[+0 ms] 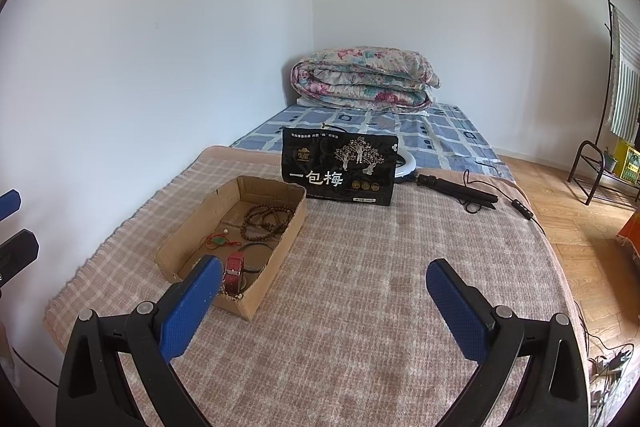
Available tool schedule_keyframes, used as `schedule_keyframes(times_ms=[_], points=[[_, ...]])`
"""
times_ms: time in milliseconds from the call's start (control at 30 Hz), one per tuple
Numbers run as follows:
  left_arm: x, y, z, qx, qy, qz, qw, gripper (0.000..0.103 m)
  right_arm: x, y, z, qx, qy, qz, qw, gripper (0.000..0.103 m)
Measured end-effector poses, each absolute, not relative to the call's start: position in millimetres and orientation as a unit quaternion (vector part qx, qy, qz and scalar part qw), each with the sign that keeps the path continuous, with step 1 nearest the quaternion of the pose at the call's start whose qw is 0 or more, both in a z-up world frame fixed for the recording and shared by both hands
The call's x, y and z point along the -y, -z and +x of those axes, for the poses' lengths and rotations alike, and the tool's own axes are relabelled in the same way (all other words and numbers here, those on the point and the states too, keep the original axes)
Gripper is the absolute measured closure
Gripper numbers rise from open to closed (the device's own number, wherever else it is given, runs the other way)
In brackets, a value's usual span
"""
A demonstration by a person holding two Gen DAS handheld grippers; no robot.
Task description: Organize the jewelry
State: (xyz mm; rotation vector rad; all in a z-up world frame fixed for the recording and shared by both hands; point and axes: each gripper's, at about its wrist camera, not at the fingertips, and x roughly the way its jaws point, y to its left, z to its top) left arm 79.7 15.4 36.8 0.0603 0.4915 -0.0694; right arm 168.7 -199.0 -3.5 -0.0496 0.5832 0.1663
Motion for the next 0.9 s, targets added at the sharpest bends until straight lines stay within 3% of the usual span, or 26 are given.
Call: schedule_keyframes(times_ms=[900], points=[[-16.4, -34.8, 80.1, -0.241, 0.033, 0.032, 0.969, 0.000, 201.3, 4.4, 169.2, -0.288, -0.082, -0.022, 0.954, 0.000]])
